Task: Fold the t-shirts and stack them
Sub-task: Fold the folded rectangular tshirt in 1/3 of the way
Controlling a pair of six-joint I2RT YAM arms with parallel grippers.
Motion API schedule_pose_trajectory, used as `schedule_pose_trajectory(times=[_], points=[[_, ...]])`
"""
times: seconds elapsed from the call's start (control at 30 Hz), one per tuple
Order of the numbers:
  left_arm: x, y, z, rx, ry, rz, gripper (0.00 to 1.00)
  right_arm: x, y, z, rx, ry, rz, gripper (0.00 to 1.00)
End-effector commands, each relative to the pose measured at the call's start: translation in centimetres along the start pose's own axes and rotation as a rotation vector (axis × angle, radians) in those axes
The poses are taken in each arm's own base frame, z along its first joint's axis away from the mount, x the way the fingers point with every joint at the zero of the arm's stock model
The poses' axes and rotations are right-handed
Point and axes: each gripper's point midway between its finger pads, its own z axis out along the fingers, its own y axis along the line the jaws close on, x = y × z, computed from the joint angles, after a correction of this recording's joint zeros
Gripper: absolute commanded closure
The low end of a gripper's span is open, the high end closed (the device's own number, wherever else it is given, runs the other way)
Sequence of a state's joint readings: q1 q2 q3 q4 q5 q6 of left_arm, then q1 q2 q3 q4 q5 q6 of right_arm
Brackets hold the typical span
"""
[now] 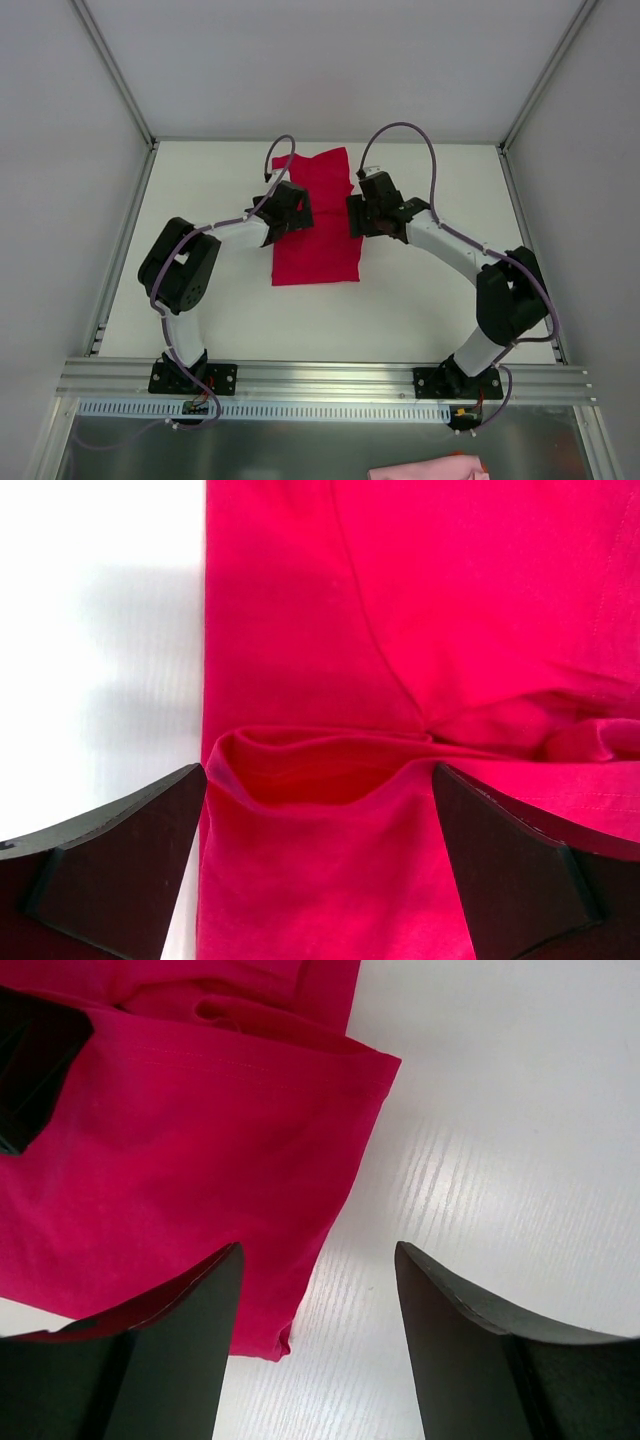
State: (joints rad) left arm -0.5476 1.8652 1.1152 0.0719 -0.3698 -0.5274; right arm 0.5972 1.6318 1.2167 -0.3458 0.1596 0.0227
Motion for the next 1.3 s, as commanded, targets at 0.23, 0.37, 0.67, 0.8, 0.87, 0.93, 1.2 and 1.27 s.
schedule_pose_trajectory(times=[0.23, 0.37, 0.67, 0.8, 0.87, 0.93, 1.2, 1.27], points=[[-3.4, 0.5, 0.4, -0.030, -0.074, -0.002, 0.20, -2.0, -0.1, 0.4, -0.010, -0.045, 0.026, 0.33], [-3.5, 0.7, 0.2, -0.032, -0.073, -0.001, 0.18, -2.1, -0.3, 0.3, -0.009, -0.049, 0.037, 0.33], [-2.6, 0.4, 0.7, -0.015, -0.041, -0.001, 0.20, -2.2, -0.9, 0.1, 0.007, -0.057, 0.045, 0.32], [-1.6, 0.4, 0.7, -0.007, -0.021, -0.023, 0.33, -1.9, -1.1, 0.4, 0.012, -0.048, 0.051, 0.32], [-1.6, 0.5, 0.4, -0.015, -0.018, -0.039, 0.34, -1.9, -1.1, 0.6, 0.010, -0.044, 0.053, 0.32], [-1.5, 0.8, 0.0, -0.020, -0.011, -0.058, 0.35, -1.7, -1.1, 0.9, 0.010, -0.036, 0.052, 0.31], [-0.5, 1.3, -0.8, -0.030, 0.020, -0.096, 0.77, -1.5, -1.1, 1.1, 0.010, -0.029, 0.061, 0.31], [-0.3, 1.2, -0.8, -0.028, 0.027, -0.096, 0.85, -1.5, -1.1, 1.1, 0.010, -0.029, 0.061, 0.31]])
